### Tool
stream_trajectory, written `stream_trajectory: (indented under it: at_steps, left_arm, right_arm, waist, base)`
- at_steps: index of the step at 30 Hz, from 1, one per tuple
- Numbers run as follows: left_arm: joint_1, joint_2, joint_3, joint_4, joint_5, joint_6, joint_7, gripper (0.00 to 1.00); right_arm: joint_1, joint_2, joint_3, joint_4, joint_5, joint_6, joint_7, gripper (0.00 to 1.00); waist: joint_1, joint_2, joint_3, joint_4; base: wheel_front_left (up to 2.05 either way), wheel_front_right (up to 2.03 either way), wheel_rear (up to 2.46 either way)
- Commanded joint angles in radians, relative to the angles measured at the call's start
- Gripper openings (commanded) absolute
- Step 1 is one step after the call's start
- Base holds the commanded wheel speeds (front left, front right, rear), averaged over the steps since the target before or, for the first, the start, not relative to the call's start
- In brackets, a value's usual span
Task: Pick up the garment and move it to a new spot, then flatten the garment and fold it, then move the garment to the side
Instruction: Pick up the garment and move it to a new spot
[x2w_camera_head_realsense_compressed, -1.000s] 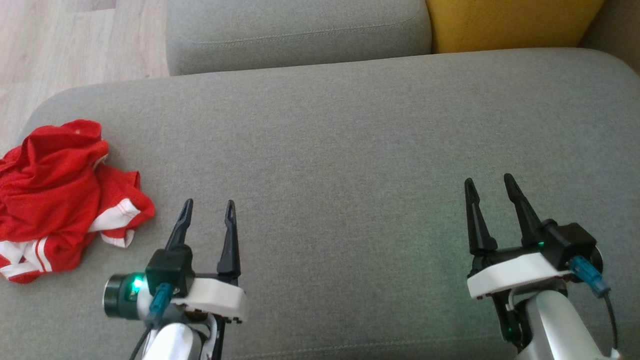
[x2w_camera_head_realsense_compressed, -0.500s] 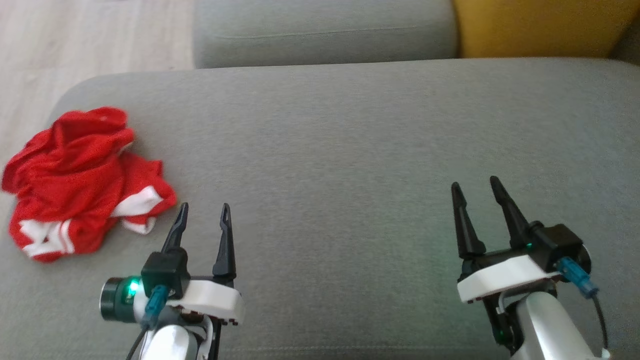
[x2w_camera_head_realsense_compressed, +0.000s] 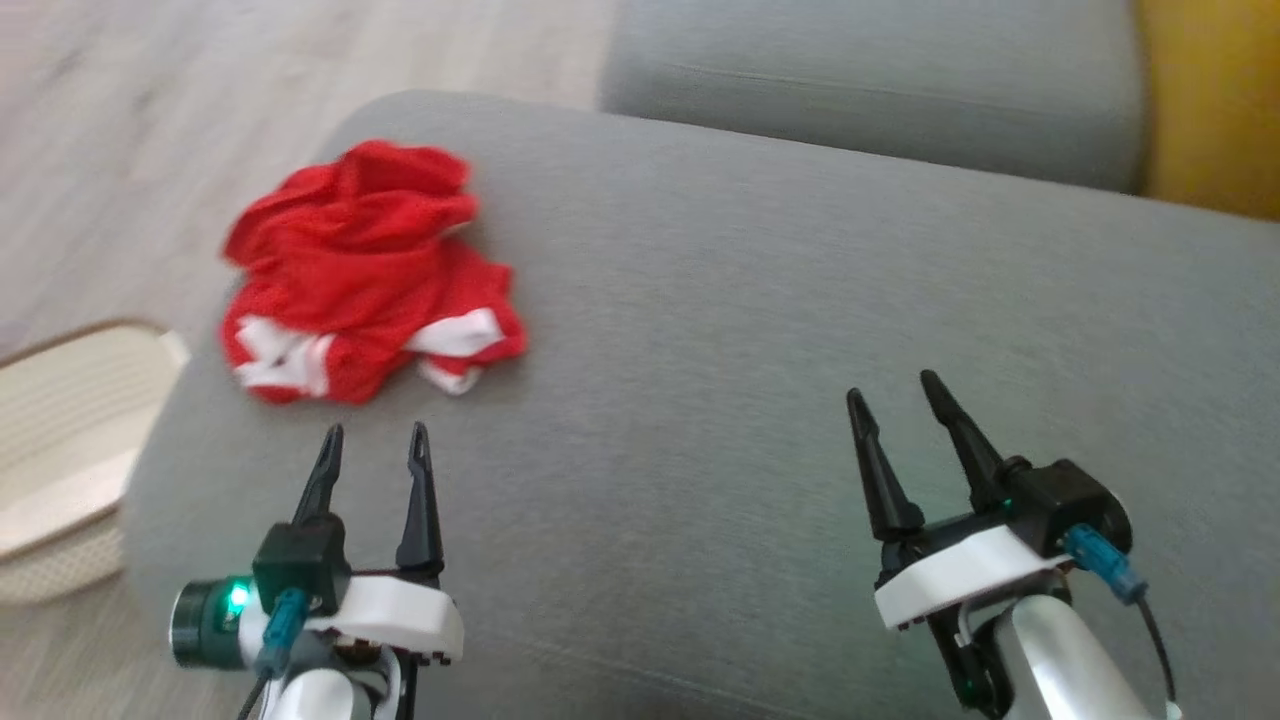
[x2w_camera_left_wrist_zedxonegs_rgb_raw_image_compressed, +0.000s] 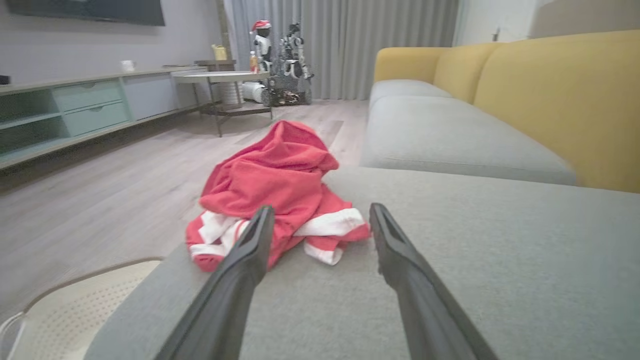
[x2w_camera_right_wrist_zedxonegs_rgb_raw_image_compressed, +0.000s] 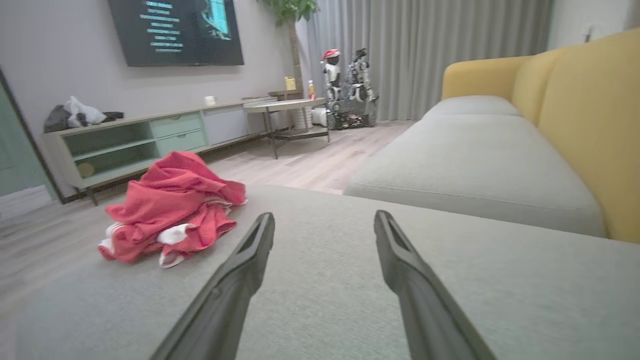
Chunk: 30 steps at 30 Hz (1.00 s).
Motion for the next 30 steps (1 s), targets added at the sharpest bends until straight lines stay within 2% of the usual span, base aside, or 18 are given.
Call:
stream_trajectory:
  at_steps: [1,7,11,19,26,30]
  left_arm:
    - [-0.026,-0.003,0.038,-0.040,0.010,-0.001,-0.009,1.00]
    - [0.002,-0.003,0.061,-0.051,0.017,-0.007,-0.009,1.00]
    - [0.024,-0.003,0.088,-0.073,0.020,0.000,-0.009,1.00]
    - [0.035,-0.004,0.108,-0.095,0.006,0.006,-0.009,1.00]
    - [0.021,-0.005,0.123,-0.068,-0.032,-0.020,-0.009,1.00]
    - [-0.007,-0.005,0.147,-0.068,-0.037,-0.041,-0.009,1.00]
  right_arm:
    - [-0.021,-0.005,0.030,-0.025,0.006,-0.001,-0.012,1.00]
    - [-0.013,-0.005,0.062,-0.016,0.029,-0.001,-0.012,1.00]
    - [-0.026,-0.005,0.103,-0.009,0.042,-0.001,-0.012,1.00]
    - [-0.046,-0.005,0.124,0.010,0.050,-0.001,-0.013,1.00]
    - [-0.029,-0.005,0.100,0.005,0.051,-0.001,-0.013,1.00]
    - [-0.026,-0.005,0.082,-0.014,0.034,-0.001,-0.013,1.00]
  waist:
    - [0.0000,0.0000,-0.008,0.095]
    - [0.0000,0.0000,-0.023,0.186]
    - [0.0000,0.0000,-0.015,0.199]
    - [0.0000,0.0000,-0.011,0.201]
    - [0.0000,0.0000,-0.015,0.189]
    - [0.0000,0.0000,0.017,0.158]
  base:
    - [0.00,0.00,0.00]
    - [0.00,0.00,0.00]
    - [0.00,0.00,0.00]
    - [0.00,0.00,0.00]
    - [0.00,0.00,0.00]
    - [0.00,0.00,0.00]
